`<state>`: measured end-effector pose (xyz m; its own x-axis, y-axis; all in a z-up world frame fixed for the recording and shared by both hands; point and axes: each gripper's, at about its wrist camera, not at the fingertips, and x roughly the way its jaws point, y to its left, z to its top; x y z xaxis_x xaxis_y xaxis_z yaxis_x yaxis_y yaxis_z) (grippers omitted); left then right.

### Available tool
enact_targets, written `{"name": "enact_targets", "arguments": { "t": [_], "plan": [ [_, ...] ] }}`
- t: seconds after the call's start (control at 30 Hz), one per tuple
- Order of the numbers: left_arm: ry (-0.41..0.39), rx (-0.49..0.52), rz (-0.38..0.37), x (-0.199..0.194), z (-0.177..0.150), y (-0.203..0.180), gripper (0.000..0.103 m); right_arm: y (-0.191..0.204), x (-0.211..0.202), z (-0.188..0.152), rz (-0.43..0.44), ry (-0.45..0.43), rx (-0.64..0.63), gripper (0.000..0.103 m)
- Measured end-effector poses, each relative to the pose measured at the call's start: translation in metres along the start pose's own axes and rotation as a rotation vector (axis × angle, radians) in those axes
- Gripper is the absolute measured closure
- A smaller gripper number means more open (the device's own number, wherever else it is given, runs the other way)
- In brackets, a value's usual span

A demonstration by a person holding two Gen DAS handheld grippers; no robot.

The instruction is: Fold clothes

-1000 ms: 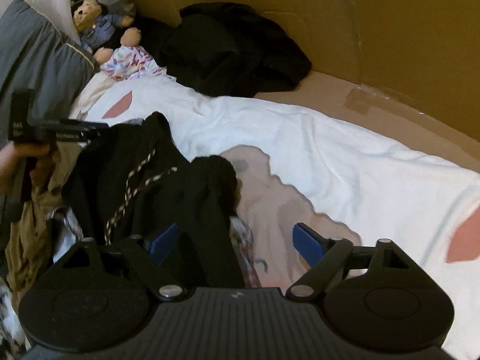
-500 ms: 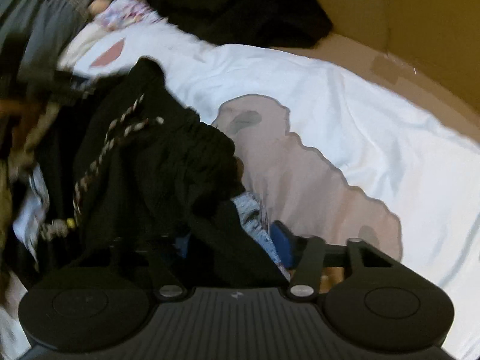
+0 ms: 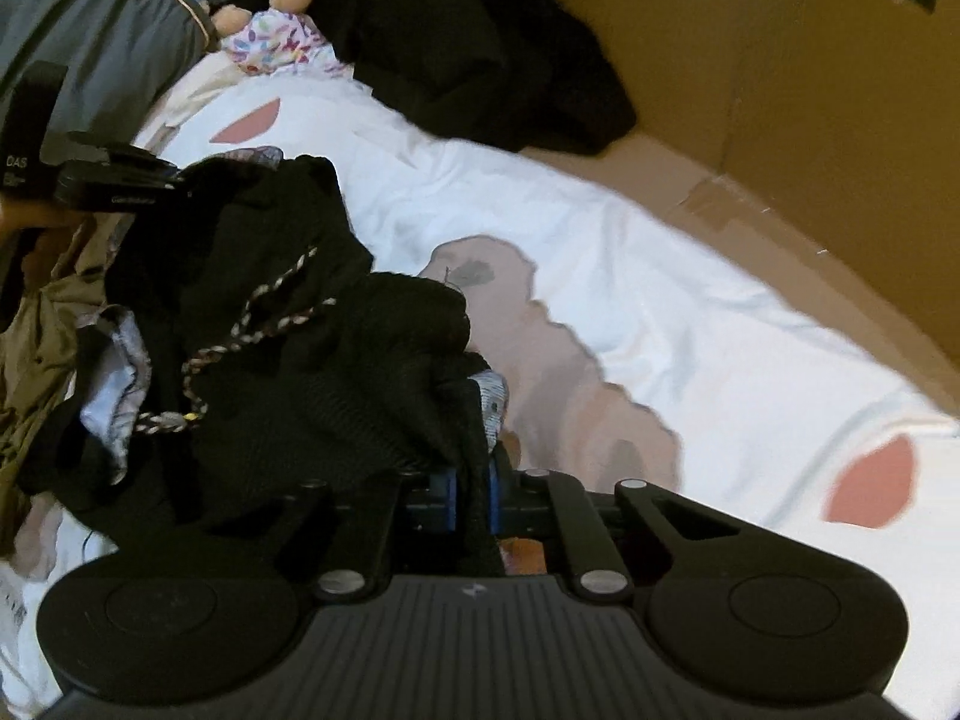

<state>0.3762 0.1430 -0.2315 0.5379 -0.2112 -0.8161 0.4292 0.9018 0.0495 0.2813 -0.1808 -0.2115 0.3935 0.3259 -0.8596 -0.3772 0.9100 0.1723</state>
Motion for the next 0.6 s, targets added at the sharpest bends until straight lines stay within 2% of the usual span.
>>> {"name": "enact_targets", "arguments": {
  "t": [0.17, 0.33, 0.6],
  "plan": [
    [-0.041, 0.023, -0.04, -0.034, 0.015, -0.026, 0.094, -0.015, -0.061, -0.005, -0.07, -0.042, -0.016, 0.094],
    [-0.094, 0.047, -0.068, -0.078, 0.038, -0.056, 0.094, -0.019, -0.11, -0.008, -0.102, -0.083, -0.04, 0.094],
    [-0.193, 0.066, -0.099, -0.147, 0.072, -0.103, 0.094, -0.018, -0.21, -0.019, -0.161, -0.187, -0.051, 0.094]
  ]
}}
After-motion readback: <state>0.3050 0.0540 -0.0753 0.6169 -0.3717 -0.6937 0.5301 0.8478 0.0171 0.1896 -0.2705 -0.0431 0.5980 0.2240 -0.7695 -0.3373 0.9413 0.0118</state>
